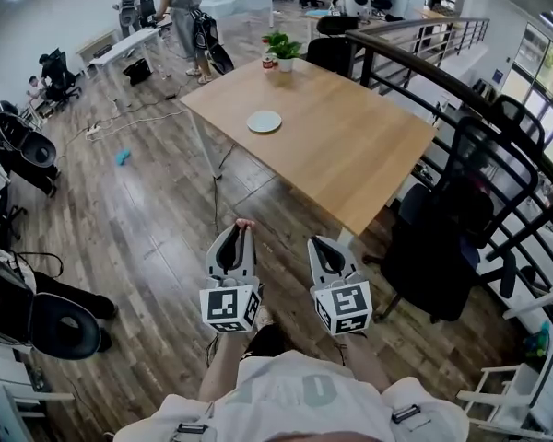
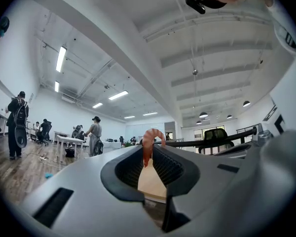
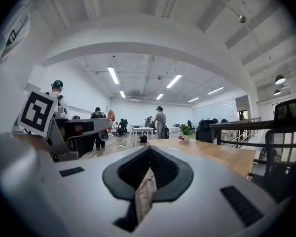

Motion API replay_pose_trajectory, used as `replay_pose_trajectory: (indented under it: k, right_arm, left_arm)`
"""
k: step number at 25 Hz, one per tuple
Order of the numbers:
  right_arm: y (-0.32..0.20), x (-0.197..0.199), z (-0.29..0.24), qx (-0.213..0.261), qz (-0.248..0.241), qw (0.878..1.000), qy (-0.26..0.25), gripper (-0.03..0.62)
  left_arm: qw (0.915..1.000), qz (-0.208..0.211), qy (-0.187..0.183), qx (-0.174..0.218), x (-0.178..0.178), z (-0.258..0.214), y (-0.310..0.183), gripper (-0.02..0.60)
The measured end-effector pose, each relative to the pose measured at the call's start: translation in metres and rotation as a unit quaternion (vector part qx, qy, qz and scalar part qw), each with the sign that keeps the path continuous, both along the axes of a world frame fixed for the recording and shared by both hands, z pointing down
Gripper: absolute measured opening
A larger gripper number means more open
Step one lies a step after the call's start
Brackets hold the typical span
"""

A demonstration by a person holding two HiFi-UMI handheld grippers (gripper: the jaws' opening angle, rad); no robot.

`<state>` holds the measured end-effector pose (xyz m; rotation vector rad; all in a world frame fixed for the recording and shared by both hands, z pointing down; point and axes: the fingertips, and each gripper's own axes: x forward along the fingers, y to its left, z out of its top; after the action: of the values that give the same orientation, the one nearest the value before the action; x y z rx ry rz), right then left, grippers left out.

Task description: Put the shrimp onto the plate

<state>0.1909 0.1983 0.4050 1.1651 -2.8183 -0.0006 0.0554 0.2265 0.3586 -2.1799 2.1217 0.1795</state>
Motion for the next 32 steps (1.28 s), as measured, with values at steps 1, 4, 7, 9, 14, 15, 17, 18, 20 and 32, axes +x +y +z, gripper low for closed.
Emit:
replay_pose_trajectory:
  k: [1, 4, 7, 9, 14, 15, 17, 18, 20, 32]
  right_arm:
    - [-0.003, -0.001, 0.002, -0.001, 0.002, 1.000, 0.002, 0.020]
    - [-0.014, -0.003, 0.012, -0.007, 0.003, 1.000, 0.008, 0.020]
    - [-0.030, -0.013, 0.021, -0.014, 0.000, 1.000, 0.016, 0.020]
    - [-0.043, -0.024, 0.021, -0.015, -0.003, 1.000, 0.018, 0.020]
    - [-0.081, -0.057, 0.017, -0.017, -0.009, 1.000, 0.018, 0.020]
    - [-0.087, -0.064, 0.014, -0.015, -0.011, 1.000, 0.019, 0.020]
    - [-0.102, -0.077, 0.010, -0.010, -0.014, 1.000, 0.021, 0.020]
    - [-0.110, -0.084, 0.008, -0.009, -0.013, 1.000, 0.021, 0.020]
    - [-0.127, -0.094, 0.006, -0.011, -0.010, 1.000, 0.018, 0.020]
    - [-0.194, -0.152, 0.007, -0.020, -0.008, 1.000, 0.006, 0.020]
  left_arm:
    - [1.0000, 0.003, 0.001, 0.001, 0.001, 0.001, -0.003, 0.064]
    - [1.0000, 0.009, 0.003, 0.001, 0.003, 0.009, -0.015, 0.064]
    - [1.0000, 0.003, 0.004, 0.002, -0.012, 0.012, -0.034, 0.064]
    - [0.9999, -0.003, 0.014, 0.010, -0.027, 0.008, -0.046, 0.064]
    - [0.9996, -0.011, 0.021, 0.013, -0.060, 0.005, -0.077, 0.064]
    - [0.9996, -0.011, 0.024, 0.012, -0.067, 0.006, -0.084, 0.064]
    - [0.9995, -0.013, 0.028, 0.011, -0.082, 0.005, -0.099, 0.064]
    - [0.9994, -0.016, 0.029, 0.011, -0.091, 0.003, -0.107, 0.064]
    - [0.9993, -0.019, 0.030, 0.015, -0.105, -0.002, -0.124, 0.064]
    - [0.9992, -0.013, 0.032, 0.018, -0.160, -0.001, -0.182, 0.064]
